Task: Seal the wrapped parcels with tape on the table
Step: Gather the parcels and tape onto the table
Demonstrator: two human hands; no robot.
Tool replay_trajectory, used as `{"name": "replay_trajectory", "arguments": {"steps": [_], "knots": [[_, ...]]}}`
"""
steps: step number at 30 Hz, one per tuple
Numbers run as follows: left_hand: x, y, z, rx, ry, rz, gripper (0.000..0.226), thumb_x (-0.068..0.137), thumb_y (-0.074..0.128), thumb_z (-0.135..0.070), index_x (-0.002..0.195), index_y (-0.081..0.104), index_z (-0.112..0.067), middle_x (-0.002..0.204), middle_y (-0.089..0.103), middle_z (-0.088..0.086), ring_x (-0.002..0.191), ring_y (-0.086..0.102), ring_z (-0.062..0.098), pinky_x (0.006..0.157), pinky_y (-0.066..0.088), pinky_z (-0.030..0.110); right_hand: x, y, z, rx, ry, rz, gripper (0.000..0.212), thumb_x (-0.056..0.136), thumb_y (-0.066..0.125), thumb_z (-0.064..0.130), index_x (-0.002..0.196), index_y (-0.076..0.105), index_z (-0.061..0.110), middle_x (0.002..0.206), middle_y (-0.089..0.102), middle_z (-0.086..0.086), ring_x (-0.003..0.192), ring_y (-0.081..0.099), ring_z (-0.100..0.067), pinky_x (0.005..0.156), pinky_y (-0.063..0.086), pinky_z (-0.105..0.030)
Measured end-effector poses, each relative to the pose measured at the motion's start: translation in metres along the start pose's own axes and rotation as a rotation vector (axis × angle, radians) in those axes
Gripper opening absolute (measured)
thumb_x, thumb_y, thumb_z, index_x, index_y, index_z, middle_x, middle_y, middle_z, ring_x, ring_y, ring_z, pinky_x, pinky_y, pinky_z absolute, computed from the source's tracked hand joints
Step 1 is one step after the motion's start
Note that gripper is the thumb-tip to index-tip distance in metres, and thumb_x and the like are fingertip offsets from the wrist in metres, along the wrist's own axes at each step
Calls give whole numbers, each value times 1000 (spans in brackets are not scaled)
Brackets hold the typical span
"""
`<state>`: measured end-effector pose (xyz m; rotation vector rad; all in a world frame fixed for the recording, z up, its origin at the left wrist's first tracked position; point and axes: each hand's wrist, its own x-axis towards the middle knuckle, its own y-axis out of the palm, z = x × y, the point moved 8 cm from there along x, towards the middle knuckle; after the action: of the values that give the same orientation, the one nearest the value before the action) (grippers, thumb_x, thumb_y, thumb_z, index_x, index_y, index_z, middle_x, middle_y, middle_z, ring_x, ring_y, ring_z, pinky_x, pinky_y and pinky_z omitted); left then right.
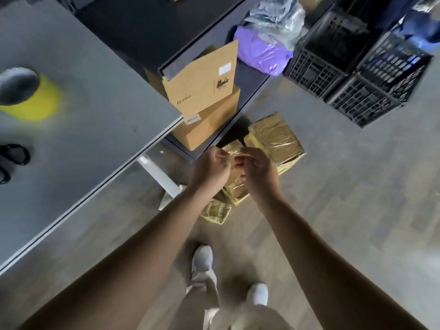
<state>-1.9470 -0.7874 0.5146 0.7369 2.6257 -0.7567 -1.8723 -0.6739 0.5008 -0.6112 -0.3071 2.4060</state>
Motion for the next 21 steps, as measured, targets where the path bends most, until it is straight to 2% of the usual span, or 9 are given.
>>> {"name": "replay_trajectory", "arguments": {"steps": [3,7,9,11,12,14,16,19,21], "knots": [[41,51,23,-3,-70,24,16,95,48,-11,106,59,-14,98,62,-1,85,62,11,79,58,37,45,-14,-46,-47,5,-11,30,95,43,8,113,63,21,96,71,4,87,68,-9,71,55,-29],[93,126,53,-40,-172,60,15,94,48,-8,105,58,-13,93,59,-3,88,63,16,83,57,44,108,-46,-108,-131,-24,-38,29,95,45,7,115,62,20,101,68,7,78,64,-2,57,45,-8],[121,167,66,-58,-190,74,10,95,50,-10,97,57,-16,89,59,-3,86,64,17,83,57,46,145,-64,-138,-228,-59,-73,27,95,47,7,114,63,18,102,68,6,83,63,-6,55,39,-4],[155,210,82,-90,-211,70,10,96,50,-12,97,59,-15,88,60,-1,80,62,14,82,58,44,185,-81,-166,-363,-120,-135,27,93,49,9,116,64,15,112,67,-1,98,62,-18,63,36,-12],[174,231,91,-109,-228,72,14,96,50,-13,106,60,-12,93,63,1,80,62,13,80,59,40,204,-88,-180,-439,-148,-164,28,92,50,12,117,63,14,117,65,-5,107,58,-23,72,37,-18],[211,272,113,-181,-286,80,29,97,48,-14,123,58,-8,109,64,8,88,64,16,75,59,31,241,-98,-208,-584,-184,-192,33,91,54,23,122,60,15,127,56,-11,120,46,-29,90,38,-30],[246,303,137,-270,-375,64,33,97,46,-11,128,54,-4,121,62,14,104,64,26,77,57,32,273,-103,-233,-744,-162,-191,47,88,57,39,131,51,21,140,42,-11,132,32,-30,107,31,-44],[282,332,177,-369,-509,10,33,98,49,-9,130,51,-5,127,55,13,114,56,27,75,54,32,308,-102,-268,-959,-94,-139,70,83,54,63,142,34,30,152,23,-9,141,18,-32,110,23,-61],[296,350,198,-406,-542,28,40,97,52,-19,136,45,-12,128,52,8,115,52,25,67,52,32,320,-99,-293,-970,-30,-60,84,78,51,74,146,24,33,157,14,-7,144,11,-34,109,21,-67]]}}
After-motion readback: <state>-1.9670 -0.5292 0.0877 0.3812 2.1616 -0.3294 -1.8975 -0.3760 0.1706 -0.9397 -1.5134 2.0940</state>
